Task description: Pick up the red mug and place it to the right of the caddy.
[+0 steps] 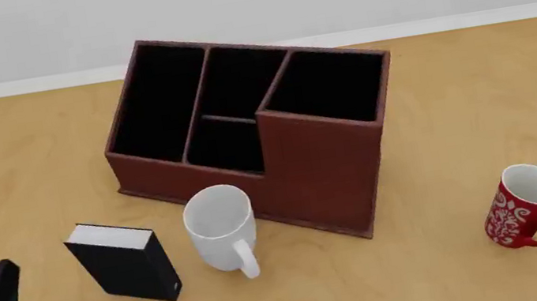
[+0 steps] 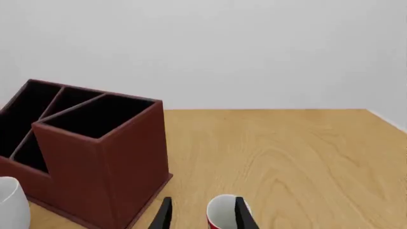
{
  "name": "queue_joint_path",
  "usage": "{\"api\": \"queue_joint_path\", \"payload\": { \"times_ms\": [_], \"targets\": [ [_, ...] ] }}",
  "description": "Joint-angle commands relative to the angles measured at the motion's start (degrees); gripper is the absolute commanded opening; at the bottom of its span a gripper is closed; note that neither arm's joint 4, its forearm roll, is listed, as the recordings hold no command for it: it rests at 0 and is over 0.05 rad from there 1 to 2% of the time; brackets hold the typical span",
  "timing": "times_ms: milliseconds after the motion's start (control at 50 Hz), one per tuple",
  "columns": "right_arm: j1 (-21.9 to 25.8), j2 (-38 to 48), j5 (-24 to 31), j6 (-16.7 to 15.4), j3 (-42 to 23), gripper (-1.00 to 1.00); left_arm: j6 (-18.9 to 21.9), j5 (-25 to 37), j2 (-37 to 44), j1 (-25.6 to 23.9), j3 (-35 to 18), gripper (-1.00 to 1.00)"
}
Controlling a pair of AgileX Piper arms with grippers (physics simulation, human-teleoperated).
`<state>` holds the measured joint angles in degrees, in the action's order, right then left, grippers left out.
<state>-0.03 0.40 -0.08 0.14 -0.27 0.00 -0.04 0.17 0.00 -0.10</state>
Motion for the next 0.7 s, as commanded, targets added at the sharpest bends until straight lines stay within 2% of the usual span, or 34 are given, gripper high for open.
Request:
{"api": "queue_joint_path", "payload": {
  "times_ms": [20,220,300,400,480,540,700],
  "targets": [
    [-0.1,-0.3,1.3,-0.6,-1.5,1.00,0.0,-0.1,0.3,0.0,-0.1,1.00],
    [1.1,-0.3,2.3,-1.5,-2.7,1.00,0.0,-0.1,0.3,0.0,-0.1,1.00],
    [1.1,-0.4,3.9,-1.5,-5.0,1.00,0.0,-0.1,0.3,0.0,-0.1,1.00],
    [0.2,-0.4,9.0,-2.3,-10.3,1.00,0.0,-0.1,0.3,0.0,-0.1,1.00],
    [-1.4,-0.3,15.0,-6.2,-15.6,1.00,0.0,-0.1,0.3,0.0,-0.1,1.00],
    [-1.7,-0.3,20.2,-4.5,-21.2,1.00,0.0,-0.1,0.3,0.0,-0.1,1.00],
    [-3.0,-0.4,32.6,-5.1,-32.6,1.00,0.0,-0.1,0.3,0.0,-0.1,1.00]
  ]
}}
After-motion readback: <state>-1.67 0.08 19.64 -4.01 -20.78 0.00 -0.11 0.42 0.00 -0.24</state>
